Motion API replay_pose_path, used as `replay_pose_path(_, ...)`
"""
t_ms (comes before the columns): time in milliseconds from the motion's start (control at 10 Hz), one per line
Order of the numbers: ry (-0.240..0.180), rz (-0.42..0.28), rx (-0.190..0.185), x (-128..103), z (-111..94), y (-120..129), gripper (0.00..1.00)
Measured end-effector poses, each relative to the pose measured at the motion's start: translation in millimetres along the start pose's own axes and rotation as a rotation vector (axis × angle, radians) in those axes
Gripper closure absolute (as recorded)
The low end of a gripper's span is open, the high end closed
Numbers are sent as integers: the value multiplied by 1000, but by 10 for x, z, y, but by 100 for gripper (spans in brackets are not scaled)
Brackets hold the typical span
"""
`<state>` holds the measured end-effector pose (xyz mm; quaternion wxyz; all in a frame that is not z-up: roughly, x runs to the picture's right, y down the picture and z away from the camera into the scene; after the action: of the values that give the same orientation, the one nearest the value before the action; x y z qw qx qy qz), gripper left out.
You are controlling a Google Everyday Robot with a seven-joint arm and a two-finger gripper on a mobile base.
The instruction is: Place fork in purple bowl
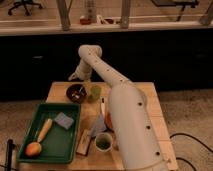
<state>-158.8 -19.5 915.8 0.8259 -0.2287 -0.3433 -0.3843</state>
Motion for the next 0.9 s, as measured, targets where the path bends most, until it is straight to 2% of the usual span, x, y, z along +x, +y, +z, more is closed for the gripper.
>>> replay_pose_path(900, 4, 11, 20, -30, -54, 27, 20)
